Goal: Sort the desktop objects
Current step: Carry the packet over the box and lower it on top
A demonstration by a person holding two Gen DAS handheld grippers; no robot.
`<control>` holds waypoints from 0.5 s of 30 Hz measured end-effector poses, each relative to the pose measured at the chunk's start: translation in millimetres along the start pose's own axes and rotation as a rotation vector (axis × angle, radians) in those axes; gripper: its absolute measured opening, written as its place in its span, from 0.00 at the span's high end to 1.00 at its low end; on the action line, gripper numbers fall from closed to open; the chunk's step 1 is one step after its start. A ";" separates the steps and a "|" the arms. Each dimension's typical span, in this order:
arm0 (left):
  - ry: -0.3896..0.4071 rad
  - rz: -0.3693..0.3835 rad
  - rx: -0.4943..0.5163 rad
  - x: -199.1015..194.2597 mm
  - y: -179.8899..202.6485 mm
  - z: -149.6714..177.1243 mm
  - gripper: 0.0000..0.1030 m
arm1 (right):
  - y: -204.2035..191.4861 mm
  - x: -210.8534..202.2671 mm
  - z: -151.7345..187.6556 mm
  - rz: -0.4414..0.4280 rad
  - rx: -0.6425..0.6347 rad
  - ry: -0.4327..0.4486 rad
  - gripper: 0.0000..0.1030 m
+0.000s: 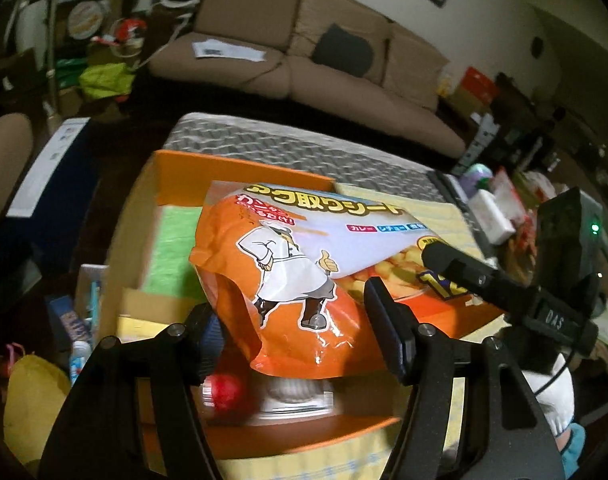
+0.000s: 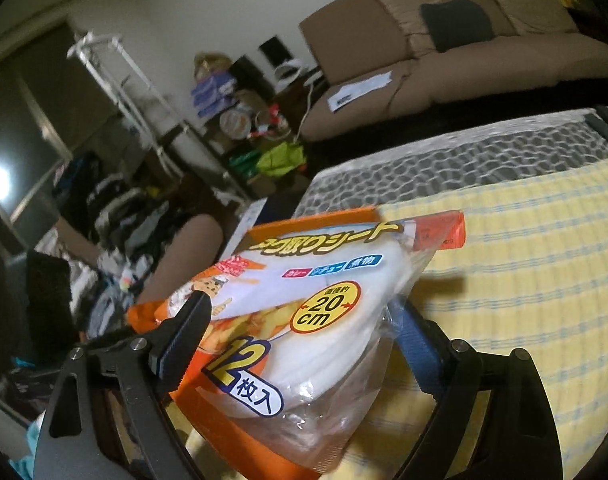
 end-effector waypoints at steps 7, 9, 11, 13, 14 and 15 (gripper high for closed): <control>-0.060 -0.043 -0.068 23.2 -51.4 -5.3 0.41 | -19.1 69.1 -1.2 0.033 -0.079 -0.097 0.11; -0.068 -0.074 -0.069 29.3 -58.0 -7.9 0.41 | -17.8 79.8 -5.6 0.040 -0.084 -0.114 0.11; -0.078 -0.090 -0.084 36.9 -62.9 -12.0 0.41 | -16.1 90.3 -10.8 0.042 -0.085 -0.131 0.11; -0.089 -0.112 -0.094 43.5 -65.1 -14.4 0.41 | -15.6 98.9 -14.9 0.057 -0.089 -0.149 0.11; -0.094 -0.129 -0.093 46.5 -64.6 -15.4 0.41 | -14.6 103.3 -17.0 0.068 -0.092 -0.159 0.11; -0.098 -0.140 -0.091 48.3 -64.0 -15.4 0.41 | -13.3 106.9 -18.4 0.072 -0.093 -0.173 0.11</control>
Point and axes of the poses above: each gripper's, at about its wrist camera, not at the fingertips, and x roughly the way its jaws point, y to its right, z to its underside, the point moved 3 cm from there along x, roughly the way its jaws point, and after that the axes turned 12 degrees about -y, right-handed, at the moved point
